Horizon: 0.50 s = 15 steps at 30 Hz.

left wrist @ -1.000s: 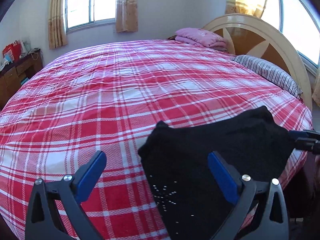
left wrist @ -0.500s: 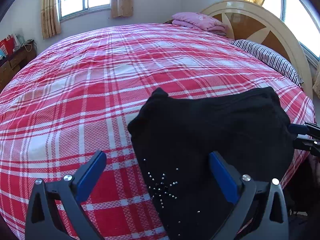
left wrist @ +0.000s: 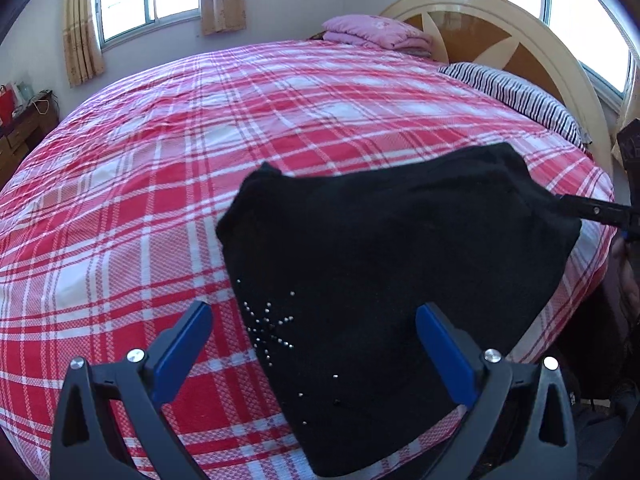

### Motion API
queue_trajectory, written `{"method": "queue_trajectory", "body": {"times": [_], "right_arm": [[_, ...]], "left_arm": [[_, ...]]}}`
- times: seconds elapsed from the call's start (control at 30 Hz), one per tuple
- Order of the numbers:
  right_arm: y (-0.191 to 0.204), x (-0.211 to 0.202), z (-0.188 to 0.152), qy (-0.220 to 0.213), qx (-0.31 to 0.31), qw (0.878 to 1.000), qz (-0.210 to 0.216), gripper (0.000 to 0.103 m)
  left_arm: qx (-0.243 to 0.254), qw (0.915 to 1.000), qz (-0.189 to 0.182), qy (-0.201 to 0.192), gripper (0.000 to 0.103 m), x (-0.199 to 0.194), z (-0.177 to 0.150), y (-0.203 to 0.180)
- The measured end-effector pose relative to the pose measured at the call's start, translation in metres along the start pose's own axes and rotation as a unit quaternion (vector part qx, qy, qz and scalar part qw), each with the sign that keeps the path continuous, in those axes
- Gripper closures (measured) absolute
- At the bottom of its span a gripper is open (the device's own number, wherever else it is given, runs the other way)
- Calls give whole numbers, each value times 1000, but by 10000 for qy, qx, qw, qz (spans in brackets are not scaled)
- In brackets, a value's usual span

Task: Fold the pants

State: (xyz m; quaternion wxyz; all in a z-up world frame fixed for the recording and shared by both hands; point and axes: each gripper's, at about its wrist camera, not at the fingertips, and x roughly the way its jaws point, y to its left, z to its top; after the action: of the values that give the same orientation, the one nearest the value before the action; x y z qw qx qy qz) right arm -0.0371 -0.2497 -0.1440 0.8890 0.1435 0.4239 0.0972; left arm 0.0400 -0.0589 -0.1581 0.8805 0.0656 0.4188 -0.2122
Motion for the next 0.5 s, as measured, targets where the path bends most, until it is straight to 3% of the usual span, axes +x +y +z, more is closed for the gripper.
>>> {"method": "queue_trajectory", "body": {"times": [0.1,0.27,0.4,0.5], "right_arm": [[2,10,-3,96,-124,9997,-188,40],[-7,-10,6,-79,130,9988,471,40],[-12,-8,17,-142,248,9989,370,40],[-21,8,23,129,437,9975,533,40]], "left_arm": [[-132,9998,-123,105,0,6,-3,5],[-589,9970,-502,25,0,3,-2,21],[-935,9934,-654,-107,0,0,-2,36],[-1142,9903,-787,-35,0,10,-6,43]]}}
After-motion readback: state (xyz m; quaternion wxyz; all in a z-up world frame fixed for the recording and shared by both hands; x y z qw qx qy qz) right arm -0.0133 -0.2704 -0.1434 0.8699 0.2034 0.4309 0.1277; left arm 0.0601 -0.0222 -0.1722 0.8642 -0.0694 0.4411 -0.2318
